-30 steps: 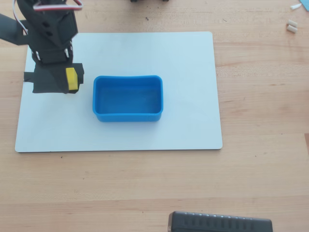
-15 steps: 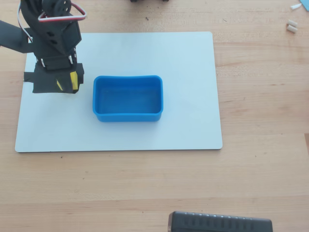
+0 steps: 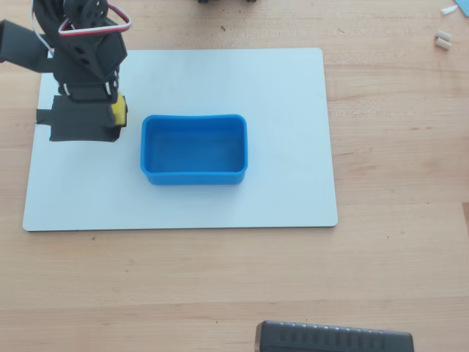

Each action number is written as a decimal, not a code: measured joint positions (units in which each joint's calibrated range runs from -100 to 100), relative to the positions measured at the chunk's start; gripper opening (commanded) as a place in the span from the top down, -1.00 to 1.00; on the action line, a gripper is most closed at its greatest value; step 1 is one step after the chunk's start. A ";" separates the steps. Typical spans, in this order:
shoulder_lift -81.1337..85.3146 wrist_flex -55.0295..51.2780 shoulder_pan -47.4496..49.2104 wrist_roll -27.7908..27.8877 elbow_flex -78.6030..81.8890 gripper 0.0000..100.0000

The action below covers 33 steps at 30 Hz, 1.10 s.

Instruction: Pick up yellow cube and drop it in the blue rectangular bin

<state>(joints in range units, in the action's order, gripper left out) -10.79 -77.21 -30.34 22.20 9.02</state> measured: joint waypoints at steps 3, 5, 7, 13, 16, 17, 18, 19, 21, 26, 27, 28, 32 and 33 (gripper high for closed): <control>2.22 -2.30 0.48 -0.83 0.00 0.74; 4.62 -4.86 1.83 -1.47 0.00 0.74; 6.48 -6.98 3.18 -2.25 0.00 0.74; 9.76 -12.28 7.39 -4.84 -1.80 0.74; 11.19 -14.49 9.53 -6.25 -4.31 0.74; 11.81 -14.75 10.41 -6.79 -4.91 0.74; 12.16 -15.11 11.36 -7.42 -5.51 0.74; 12.25 -15.02 12.39 -8.11 -6.01 0.74; 12.25 -14.49 14.38 -9.52 -6.31 0.74; 12.25 -9.81 18.59 -11.58 -6.31 0.74; 12.34 -8.57 19.38 -11.77 -6.31 0.74; 12.61 -7.51 20.02 -11.87 -6.31 0.74; 13.32 -3.62 23.27 -12.11 -3.01 0.73; 13.32 -3.00 23.91 -12.26 -2.00 0.73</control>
<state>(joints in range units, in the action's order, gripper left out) 2.53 -80.21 -6.43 9.94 7.01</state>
